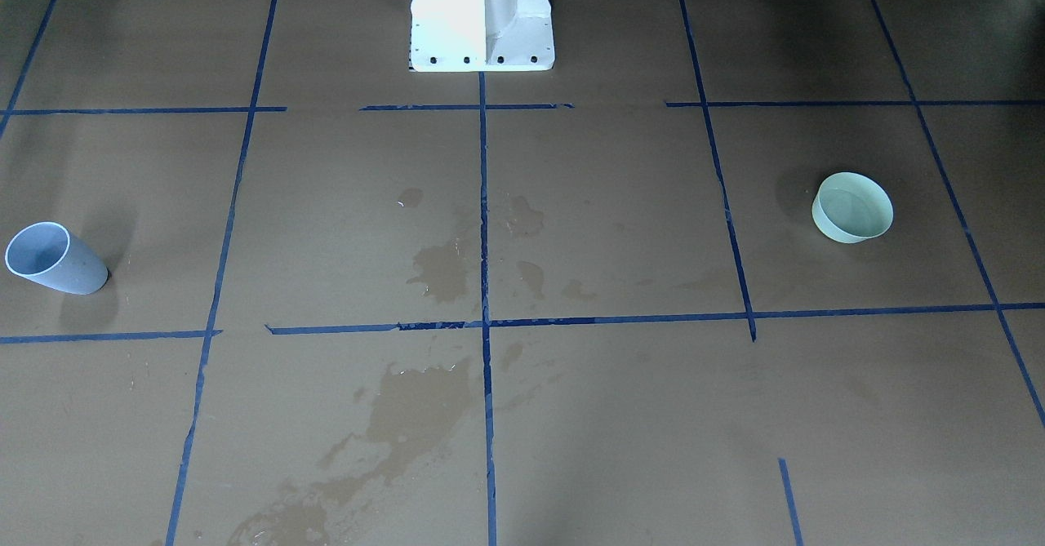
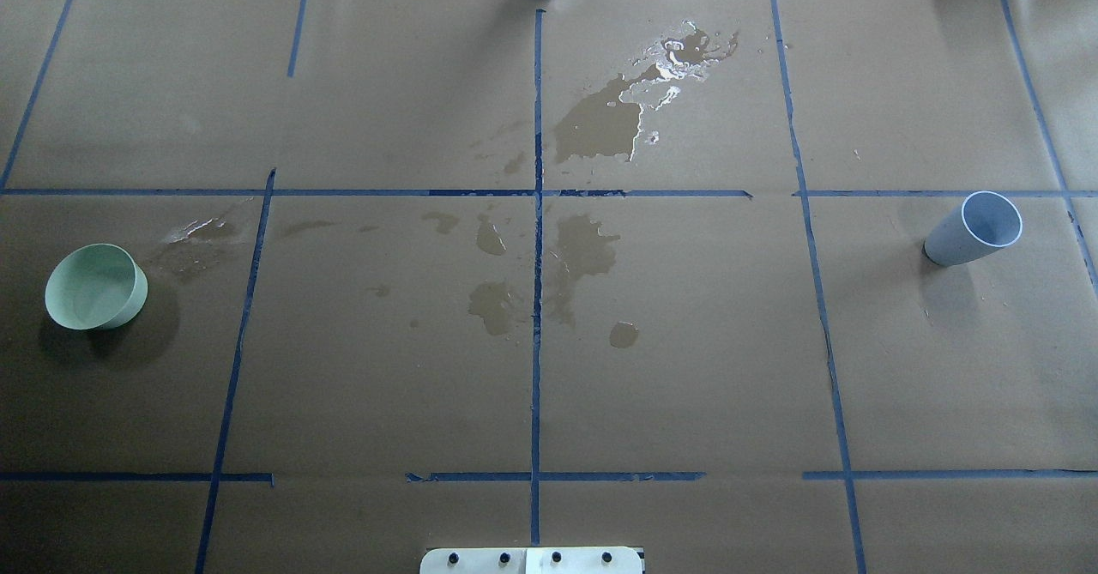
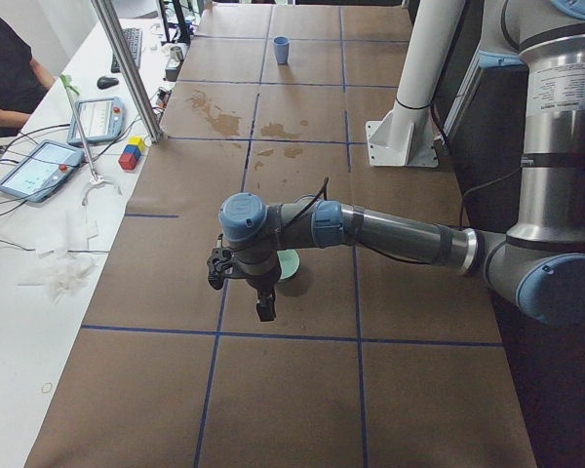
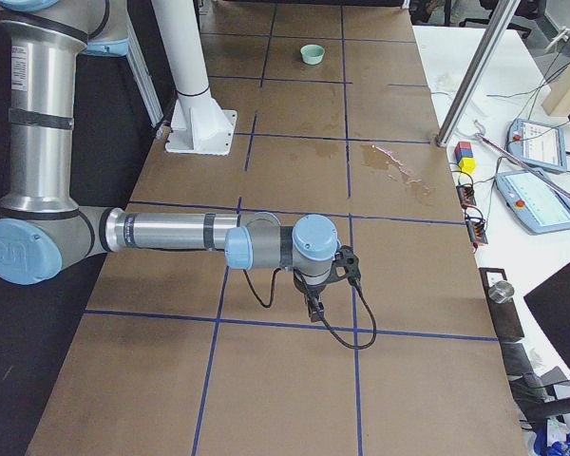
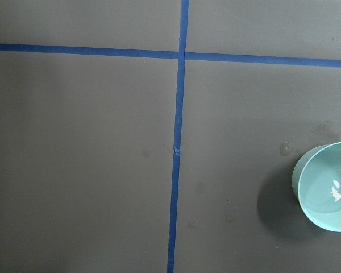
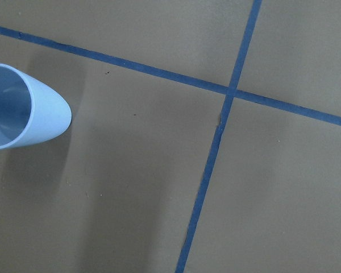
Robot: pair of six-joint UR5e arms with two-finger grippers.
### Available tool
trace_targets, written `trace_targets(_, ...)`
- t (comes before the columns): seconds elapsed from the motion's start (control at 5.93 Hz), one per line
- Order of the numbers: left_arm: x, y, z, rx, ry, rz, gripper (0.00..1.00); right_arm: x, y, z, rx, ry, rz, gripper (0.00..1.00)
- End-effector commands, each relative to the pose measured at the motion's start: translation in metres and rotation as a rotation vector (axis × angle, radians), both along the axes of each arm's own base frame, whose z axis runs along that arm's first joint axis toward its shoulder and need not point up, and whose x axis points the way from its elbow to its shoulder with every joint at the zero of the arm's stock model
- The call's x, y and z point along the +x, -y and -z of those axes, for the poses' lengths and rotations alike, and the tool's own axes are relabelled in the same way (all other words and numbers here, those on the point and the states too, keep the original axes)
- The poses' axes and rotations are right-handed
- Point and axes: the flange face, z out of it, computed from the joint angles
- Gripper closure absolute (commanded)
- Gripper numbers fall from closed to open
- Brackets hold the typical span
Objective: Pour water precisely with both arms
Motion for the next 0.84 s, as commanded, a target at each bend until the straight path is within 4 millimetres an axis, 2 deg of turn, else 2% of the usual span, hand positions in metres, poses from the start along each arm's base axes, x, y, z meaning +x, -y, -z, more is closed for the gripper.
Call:
trace_targets(0.0,0.0,-0.005,-0.021,0.007,-0.004,0.003,0.0,0.001,-0.003,-0.005,-0.01,-0.013,-0.003,0.0)
trace_targets(0.34,0.0,-0.006,-0.008,0.038,-0.003,0.006,0.0,0.001,-0.005,-0.01,-0.021,-0.015,-0.003,0.0)
trace_targets(0.67,0.0,-0.005,-0.014,0.026,-0.001,0.004,0.0,0.0,-0.008,-0.012,-0.028,-0.003,-0.002,0.0)
